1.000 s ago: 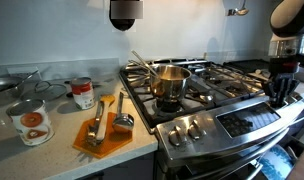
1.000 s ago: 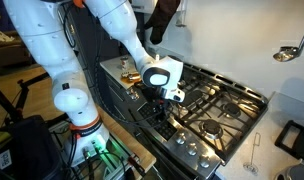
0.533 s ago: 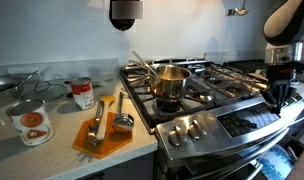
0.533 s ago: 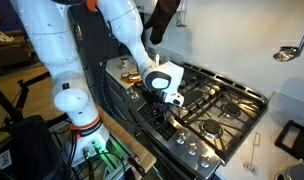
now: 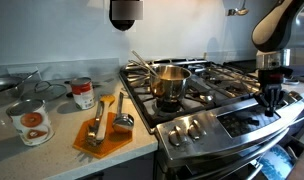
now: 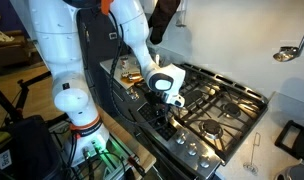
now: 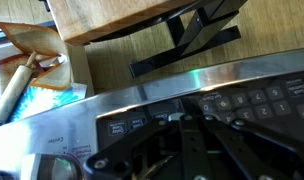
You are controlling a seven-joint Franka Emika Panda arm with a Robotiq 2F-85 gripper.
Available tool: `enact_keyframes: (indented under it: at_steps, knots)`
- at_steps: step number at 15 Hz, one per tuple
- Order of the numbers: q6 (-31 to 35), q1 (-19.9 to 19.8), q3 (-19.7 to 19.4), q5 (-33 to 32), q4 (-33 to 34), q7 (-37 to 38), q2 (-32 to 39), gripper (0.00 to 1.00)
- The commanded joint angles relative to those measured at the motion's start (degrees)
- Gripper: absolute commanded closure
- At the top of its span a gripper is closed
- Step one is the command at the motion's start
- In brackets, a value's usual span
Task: Press three buttons on the stove
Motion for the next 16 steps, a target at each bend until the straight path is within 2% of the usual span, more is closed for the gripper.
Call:
enact_keyframes:
  at_steps: [1,16]
  knots:
    - [0.1,0.0,0.5,2.2,1.9,-1.3,3.0,1.00]
    - [0.3,-0.1,1.5,3.6,4.4,-0.9,6.8,1.00]
